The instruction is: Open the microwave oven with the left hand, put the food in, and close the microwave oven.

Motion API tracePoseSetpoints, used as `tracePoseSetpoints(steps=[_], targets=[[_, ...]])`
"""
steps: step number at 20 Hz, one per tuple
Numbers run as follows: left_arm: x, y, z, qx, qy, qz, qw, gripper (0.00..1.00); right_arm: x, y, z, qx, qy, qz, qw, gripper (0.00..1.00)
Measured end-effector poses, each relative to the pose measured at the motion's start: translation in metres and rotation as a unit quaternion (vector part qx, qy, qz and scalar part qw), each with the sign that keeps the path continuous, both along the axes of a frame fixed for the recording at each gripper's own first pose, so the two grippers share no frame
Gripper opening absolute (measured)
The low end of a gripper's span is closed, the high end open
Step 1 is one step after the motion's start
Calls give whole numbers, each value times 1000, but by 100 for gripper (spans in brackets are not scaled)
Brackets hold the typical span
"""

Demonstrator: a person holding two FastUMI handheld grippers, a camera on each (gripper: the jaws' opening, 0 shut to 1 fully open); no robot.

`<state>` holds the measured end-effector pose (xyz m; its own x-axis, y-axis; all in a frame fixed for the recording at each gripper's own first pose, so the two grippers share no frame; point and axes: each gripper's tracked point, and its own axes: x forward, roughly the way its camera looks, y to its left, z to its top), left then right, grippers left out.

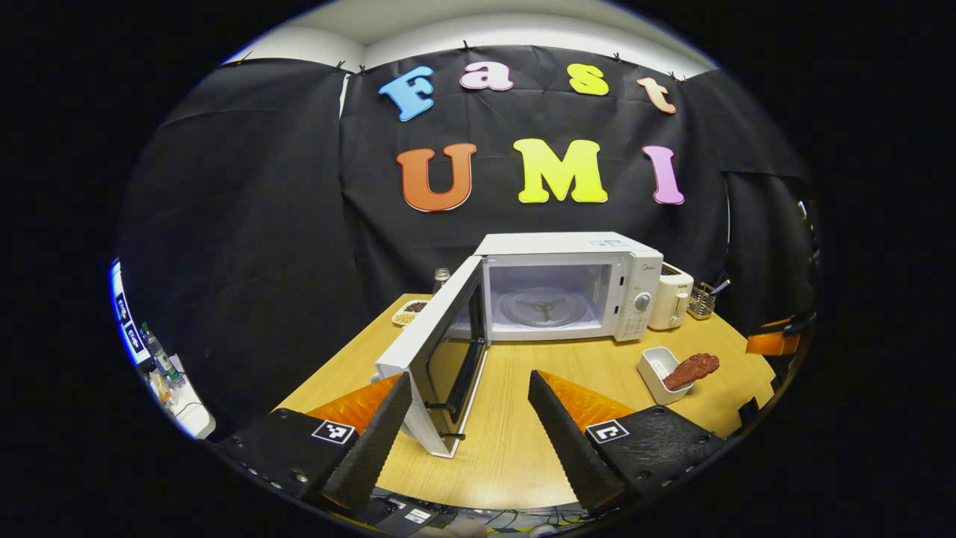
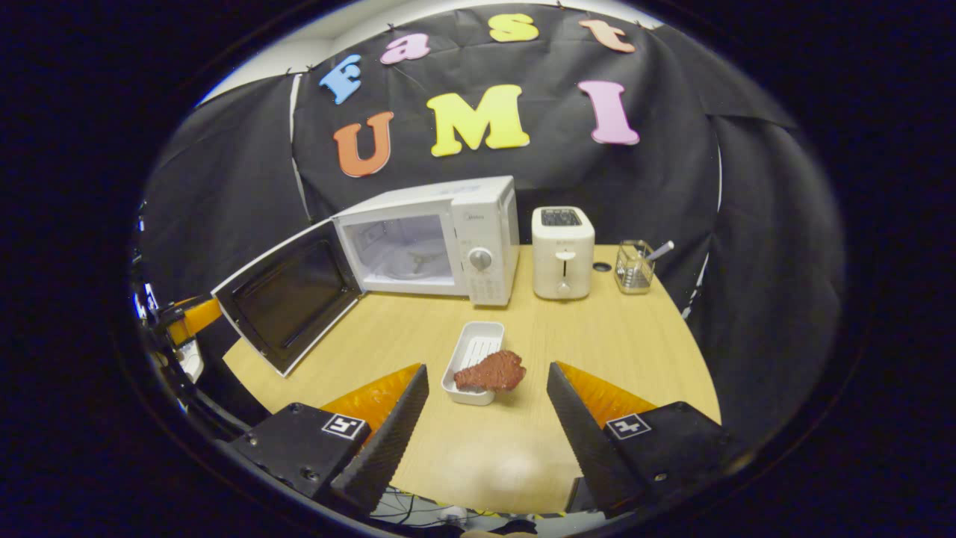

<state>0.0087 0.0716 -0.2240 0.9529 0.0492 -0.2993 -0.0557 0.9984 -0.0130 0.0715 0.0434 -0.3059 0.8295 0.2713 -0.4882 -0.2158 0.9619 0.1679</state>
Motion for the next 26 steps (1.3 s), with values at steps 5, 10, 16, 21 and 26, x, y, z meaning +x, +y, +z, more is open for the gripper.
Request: tracePoseSetpoints(steps=[5, 10, 16, 21, 26], targets=[[30, -36, 28, -4, 0, 6, 1000, 96, 44, 6, -63, 77, 70, 26, 994, 98], [56, -69, 63, 5, -7, 1, 1000, 96, 85, 23, -77, 126, 104, 71, 984, 91], [80, -92, 83, 6, -2, 33, 999, 97, 99, 38, -87, 178, 166, 105, 964, 32], [81, -108, 88, 25, 6, 53, 998, 97, 94, 41, -75, 209, 202, 136, 947, 16], [83, -117, 93, 32, -8, 43, 999, 96, 90, 42, -22, 216, 172, 145, 950, 15]])
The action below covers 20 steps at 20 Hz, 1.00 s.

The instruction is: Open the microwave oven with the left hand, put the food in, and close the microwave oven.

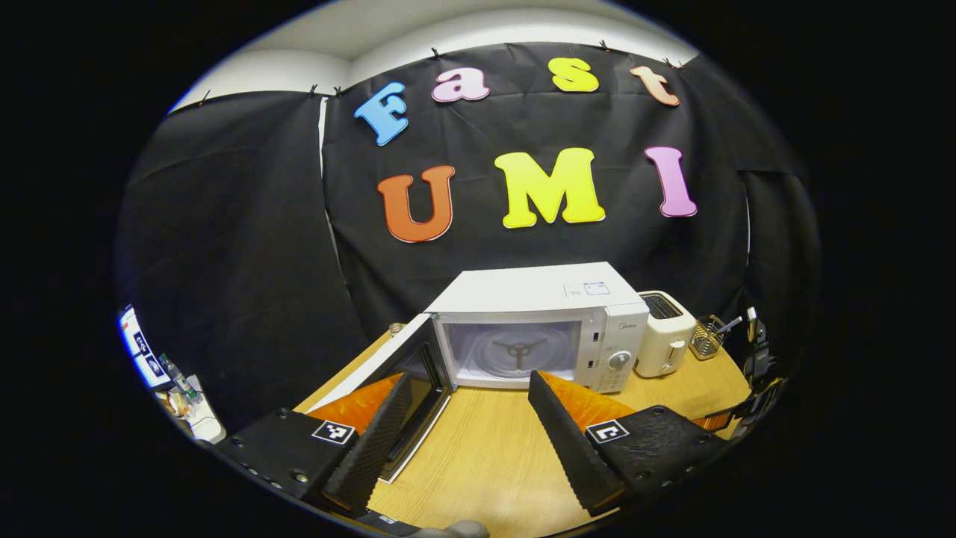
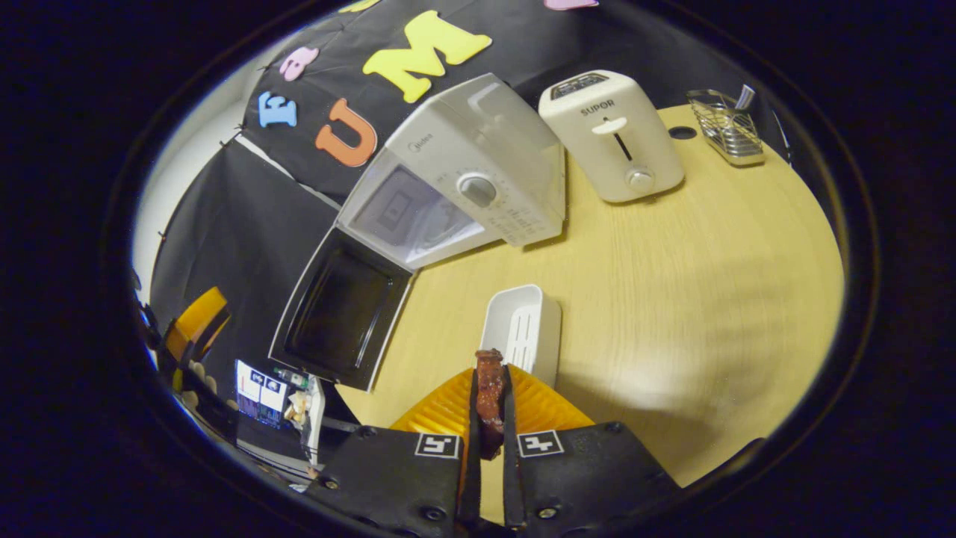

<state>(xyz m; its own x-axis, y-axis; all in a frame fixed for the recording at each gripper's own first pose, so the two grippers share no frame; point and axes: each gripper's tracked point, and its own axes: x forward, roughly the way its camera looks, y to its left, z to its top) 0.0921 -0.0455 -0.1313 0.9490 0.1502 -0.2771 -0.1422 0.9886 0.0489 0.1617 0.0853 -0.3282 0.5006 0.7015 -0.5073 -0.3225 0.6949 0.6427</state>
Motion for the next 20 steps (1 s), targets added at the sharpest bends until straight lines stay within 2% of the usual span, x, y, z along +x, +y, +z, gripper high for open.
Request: tracePoseSetpoints(steps=[3, 6, 11, 15, 20], targets=[[0, -1, 1, -8, -12, -19, 1000, 96, 5, 13, 41, 14, -36, -7, 999, 15], [0, 1, -4, -9, -21, -55, 998, 96, 14, 40, 79, 41, -66, -38, 996, 15], [-3, 19, -14, -7, -24, -120, 993, 96, 32, 117, 108, 62, -95, -98, 989, 15], [-9, 49, -23, -11, -20, -160, 987, 96, 57, 181, 120, 100, -117, -162, 975, 15], [-17, 91, -39, 2, -19, -177, 984, 96, 97, 235, 109, 154, -118, -246, 950, 15]])
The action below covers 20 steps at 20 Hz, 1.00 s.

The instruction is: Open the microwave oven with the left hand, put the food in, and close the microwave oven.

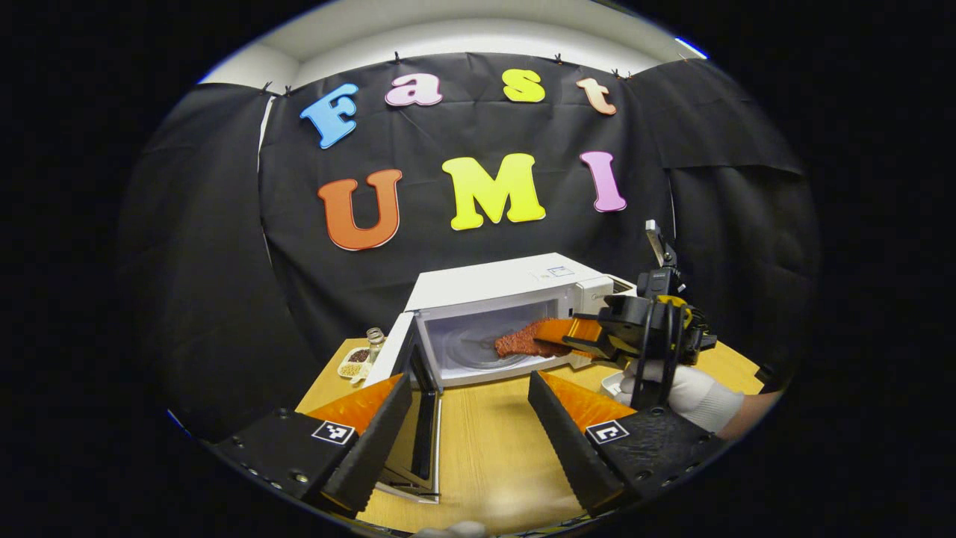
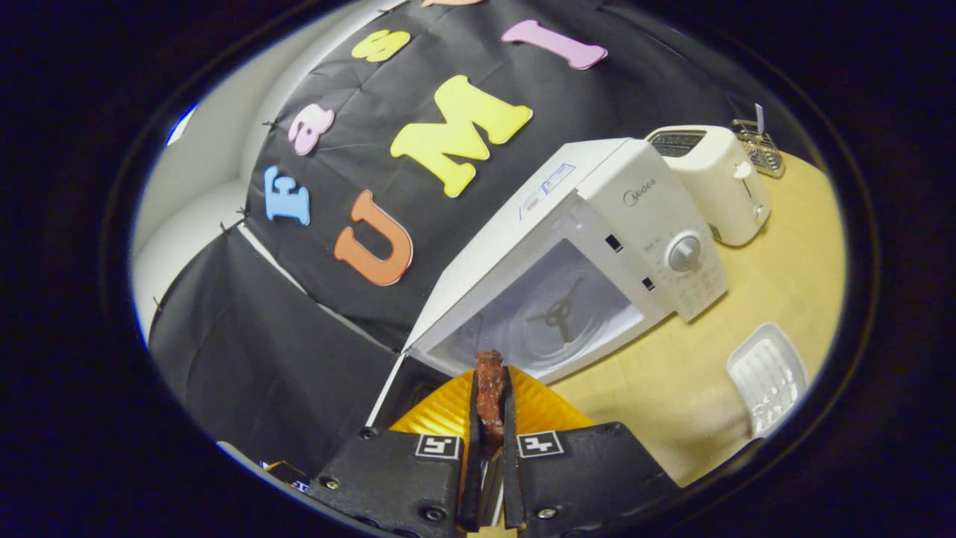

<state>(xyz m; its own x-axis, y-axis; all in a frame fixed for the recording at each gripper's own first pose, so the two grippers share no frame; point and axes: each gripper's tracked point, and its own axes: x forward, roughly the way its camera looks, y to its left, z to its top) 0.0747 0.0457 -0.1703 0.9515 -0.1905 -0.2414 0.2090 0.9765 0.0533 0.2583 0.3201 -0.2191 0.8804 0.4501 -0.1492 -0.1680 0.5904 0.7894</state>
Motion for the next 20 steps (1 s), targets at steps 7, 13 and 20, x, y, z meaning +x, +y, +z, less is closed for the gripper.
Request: tracePoseSetpoints(steps=[7, 13, 20], targets=[[-3, 36, -38, -8, 15, 3, 1000, 96, 60, 42, -48, 85, 21, -105, 991, 15], [5, 55, -50, 10, 7, -3, 1000, 96, 121, 65, -85, 100, 28, -160, 982, 14], [17, 65, -55, 10, 3, 1, 1000, 95, 170, 56, -119, 59, 22, -199, 978, 15]])
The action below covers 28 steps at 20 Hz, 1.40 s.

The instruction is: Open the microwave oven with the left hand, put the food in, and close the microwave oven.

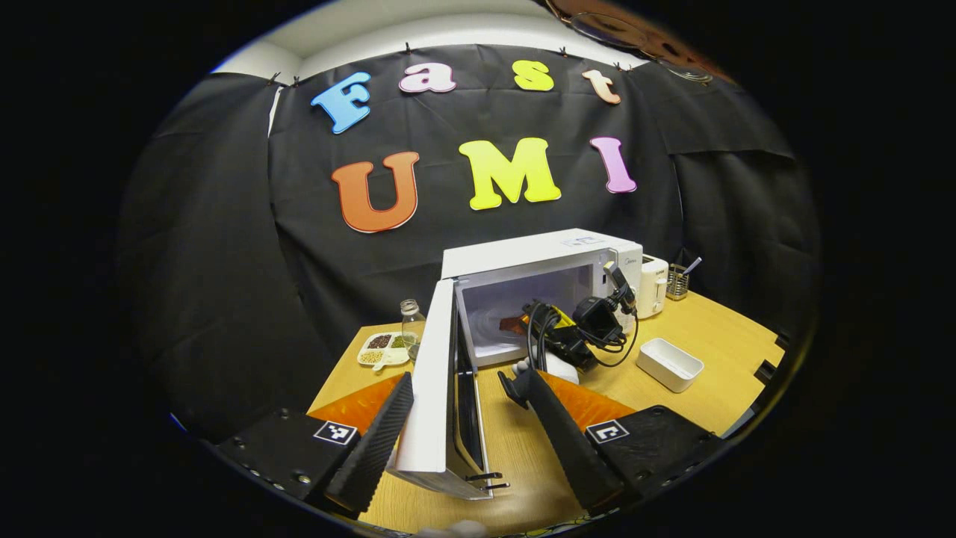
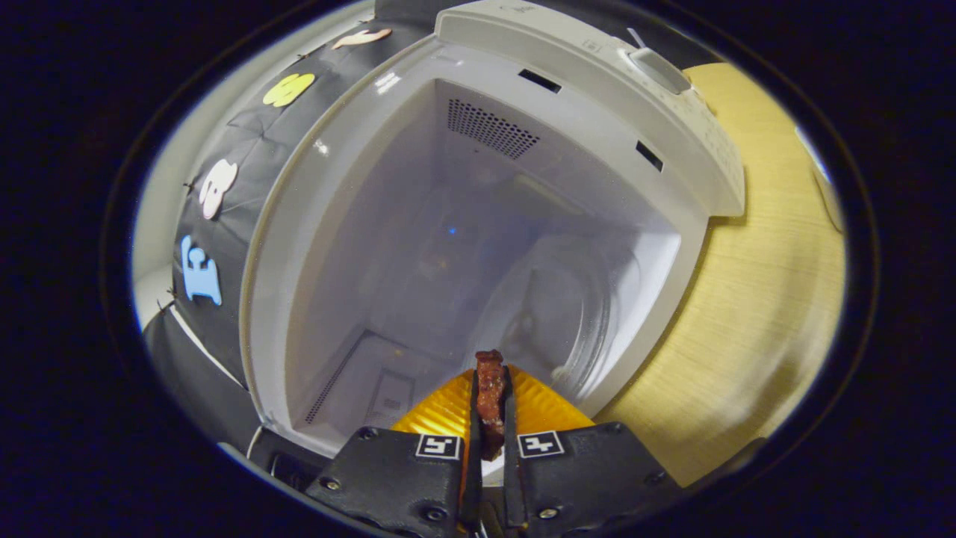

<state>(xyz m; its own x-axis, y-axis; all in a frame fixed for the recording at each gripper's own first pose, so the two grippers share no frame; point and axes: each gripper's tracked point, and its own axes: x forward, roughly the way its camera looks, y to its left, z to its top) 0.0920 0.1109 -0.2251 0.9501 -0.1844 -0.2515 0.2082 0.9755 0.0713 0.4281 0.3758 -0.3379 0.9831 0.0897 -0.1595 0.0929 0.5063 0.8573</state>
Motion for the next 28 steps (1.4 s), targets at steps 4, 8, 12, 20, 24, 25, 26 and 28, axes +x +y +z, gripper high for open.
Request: tracePoseSetpoints(steps=[4, 8, 12, 20, 24, 25, 26, 28], targets=[[6, 1, 0, -7, -2, 0, 1000, 96, 14, -1, -5, -61, -16, -8, 998, 19], [6, 3, -2, 3, -1, -3, 1000, 95, 19, -3, -5, -204, -10, -15, 979, 20], [8, 4, -4, -12, 1, 4, 1000, 95, 16, -13, -10, -284, 6, -18, 959, 55], [11, 9, 13, -17, -13, 18, 1000, 95, -30, -26, 26, -383, -19, 34, 923, 100], [9, 12, 33, -25, -25, 23, 999, 95, -81, -62, 56, -395, -3, 58, 917, 100], [9, 13, 38, -27, -27, 26, 999, 95, -95, -72, 65, -391, 1, 66, 918, 100], [8, 16, 44, -29, -30, 28, 999, 95, -110, -82, 75, -392, 3, 71, 917, 100], [2, 24, 49, -26, -32, 36, 999, 95, -135, -104, 94, -394, 13, 88, 915, 89]])
